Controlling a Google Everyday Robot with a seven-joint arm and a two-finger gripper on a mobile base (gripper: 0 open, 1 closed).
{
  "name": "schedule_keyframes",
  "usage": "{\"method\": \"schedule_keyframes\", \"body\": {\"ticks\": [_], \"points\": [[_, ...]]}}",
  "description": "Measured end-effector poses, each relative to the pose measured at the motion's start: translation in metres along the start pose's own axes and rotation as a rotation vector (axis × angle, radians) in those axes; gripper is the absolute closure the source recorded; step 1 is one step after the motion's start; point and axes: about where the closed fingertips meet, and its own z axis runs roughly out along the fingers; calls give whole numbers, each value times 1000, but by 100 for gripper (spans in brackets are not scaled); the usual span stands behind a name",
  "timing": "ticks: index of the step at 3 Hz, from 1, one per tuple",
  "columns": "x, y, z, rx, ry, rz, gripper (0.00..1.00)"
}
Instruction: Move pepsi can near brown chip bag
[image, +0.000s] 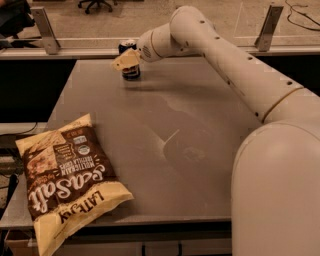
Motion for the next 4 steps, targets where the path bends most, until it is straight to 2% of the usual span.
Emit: {"method": "schedule_keyframes", "body": {"ticks": [2, 3, 4], "points": [[3, -12, 0, 35, -31, 12, 64], [-9, -1, -19, -12, -61, -17, 87], [-19, 39, -44, -128, -82, -72, 100]]}}
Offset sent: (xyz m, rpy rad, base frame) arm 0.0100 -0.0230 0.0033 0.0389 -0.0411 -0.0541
